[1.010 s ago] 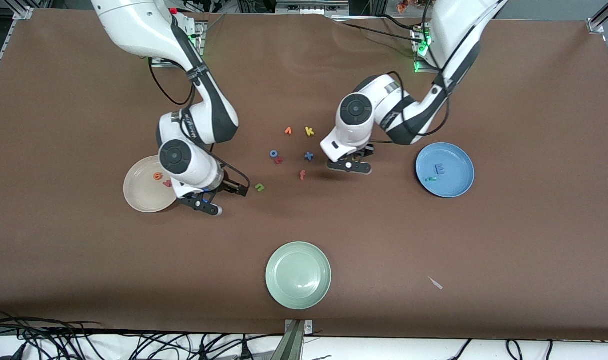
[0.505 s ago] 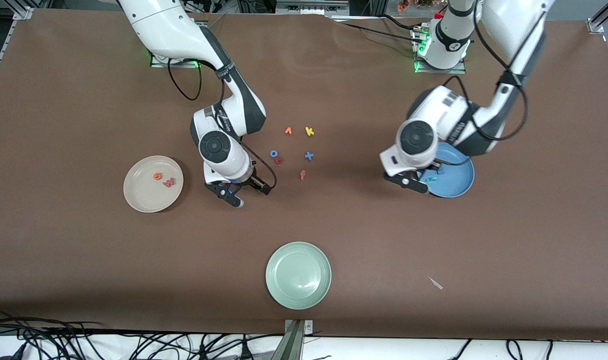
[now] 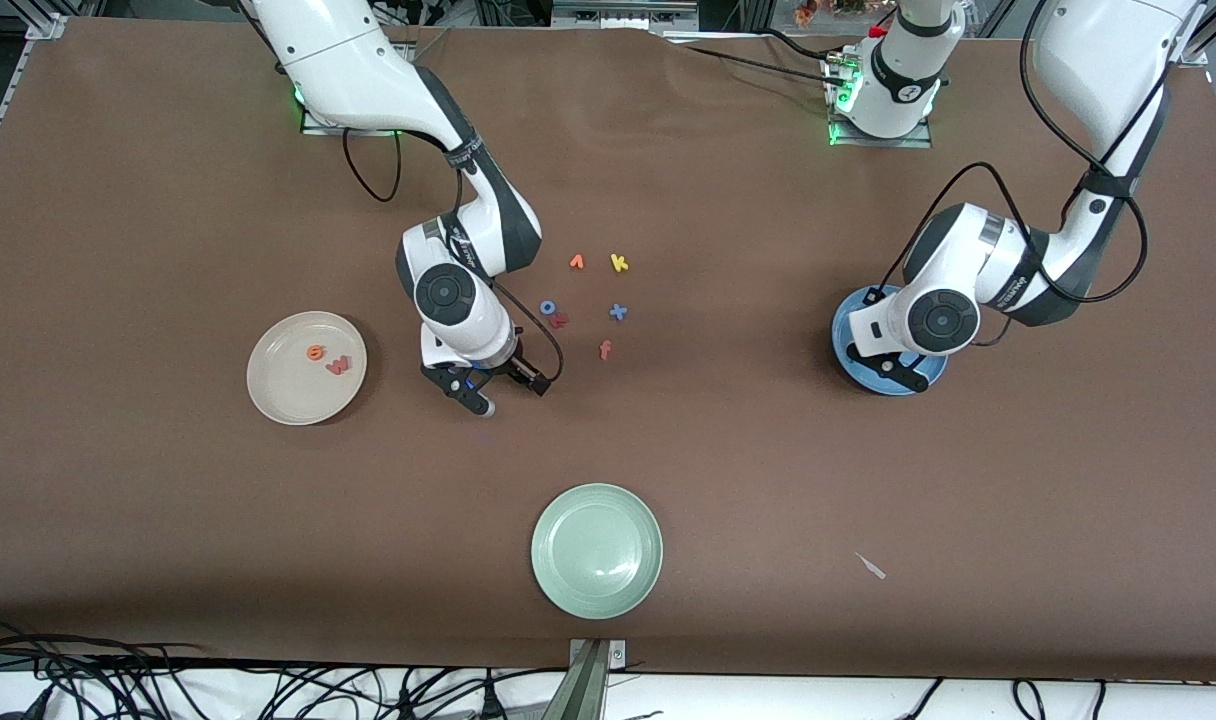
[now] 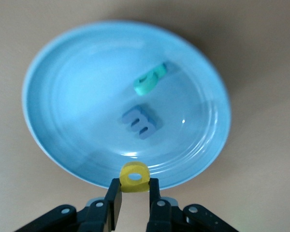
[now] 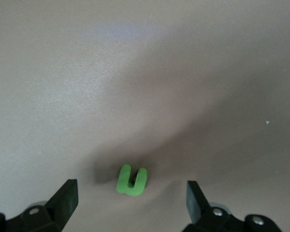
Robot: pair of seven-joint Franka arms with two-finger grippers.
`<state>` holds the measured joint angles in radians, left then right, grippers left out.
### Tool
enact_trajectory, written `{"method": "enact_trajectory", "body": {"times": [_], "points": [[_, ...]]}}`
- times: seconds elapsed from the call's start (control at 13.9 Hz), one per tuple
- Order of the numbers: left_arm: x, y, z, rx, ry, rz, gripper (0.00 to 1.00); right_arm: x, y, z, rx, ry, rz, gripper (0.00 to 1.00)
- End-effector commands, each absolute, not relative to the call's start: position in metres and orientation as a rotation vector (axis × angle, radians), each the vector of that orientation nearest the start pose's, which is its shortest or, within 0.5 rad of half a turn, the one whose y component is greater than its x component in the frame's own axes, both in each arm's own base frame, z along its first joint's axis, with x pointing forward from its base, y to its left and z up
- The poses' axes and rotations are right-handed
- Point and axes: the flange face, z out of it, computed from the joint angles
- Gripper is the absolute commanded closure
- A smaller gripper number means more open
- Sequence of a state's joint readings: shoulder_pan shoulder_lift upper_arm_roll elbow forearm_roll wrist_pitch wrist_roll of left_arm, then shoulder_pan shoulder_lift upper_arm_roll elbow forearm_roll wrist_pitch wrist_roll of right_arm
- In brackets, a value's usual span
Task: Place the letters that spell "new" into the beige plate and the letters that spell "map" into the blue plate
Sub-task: 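Release the yellow letter on the blue plate while the right gripper grasps green u, then drop the green u on the white plate while the left gripper withdraws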
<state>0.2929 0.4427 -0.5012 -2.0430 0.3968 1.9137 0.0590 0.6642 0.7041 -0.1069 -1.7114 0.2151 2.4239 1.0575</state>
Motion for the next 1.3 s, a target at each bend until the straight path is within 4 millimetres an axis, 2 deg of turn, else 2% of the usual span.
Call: {"method": "enact_trajectory", "body": {"times": [0.0, 0.07, 0.14, 0.29, 0.36, 0.43, 0.5, 0.65, 0.79, 1.01, 1.15, 1.23], "points": [[0.528, -0.053, 0.213, -2.821, 0.851, 0.65, 0.65, 0.565, 0.374, 0.176, -2.905, 0.984, 0.053, 0.05], [0.529, -0.035, 0.207, -2.856, 0.818, 0.633, 0.15, 0.563, 0.373, 0.174, -2.906, 0.986, 0.053, 0.07], [0.533, -0.027, 0.211, -2.863, 0.808, 0.621, 0.0, 0.563, 0.372, 0.174, -2.908, 0.982, 0.055, 0.1], [0.541, -0.026, 0.234, -2.855, 0.844, 0.578, 0.0, 0.563, 0.372, 0.174, -2.907, 0.982, 0.053, 0.23], [0.551, -0.03, 0.251, -2.851, 0.849, 0.534, 0.0, 0.563, 0.371, 0.172, -2.909, 0.985, 0.055, 0.34], [0.56, -0.047, 0.272, -2.84, 0.876, 0.493, 0.0, 0.564, 0.371, 0.173, -2.909, 0.98, 0.054, 0.46], [0.572, -0.061, 0.295, -2.834, 0.885, 0.442, 0.0, 0.564, 0.371, 0.173, -2.908, 0.985, 0.054, 0.58], [0.593, -0.073, 0.347, -2.855, 0.857, 0.417, 0.0, 0.564, 0.371, 0.174, -2.907, 0.984, 0.053, 0.8], [0.611, -0.076, 0.406, -2.972, 0.771, 0.413, 0.0, 0.564, 0.371, 0.173, -2.908, 0.985, 0.054, 1.0], [0.624, -0.066, 0.476, -3.006, 0.733, 0.369, 0.0, 0.571, 0.369, 0.185, -2.906, 0.969, 0.052, 1.0], [0.63, -0.057, 0.515, -3.082, 0.684, 0.325, 0.0, 0.584, 0.356, 0.204, -2.942, 0.941, 0.114, 1.0], [0.626, -0.057, 0.532, -3.125, 0.652, 0.28, 0.0, 0.587, 0.351, 0.222, -2.974, 0.856, 0.141, 1.0]]}}
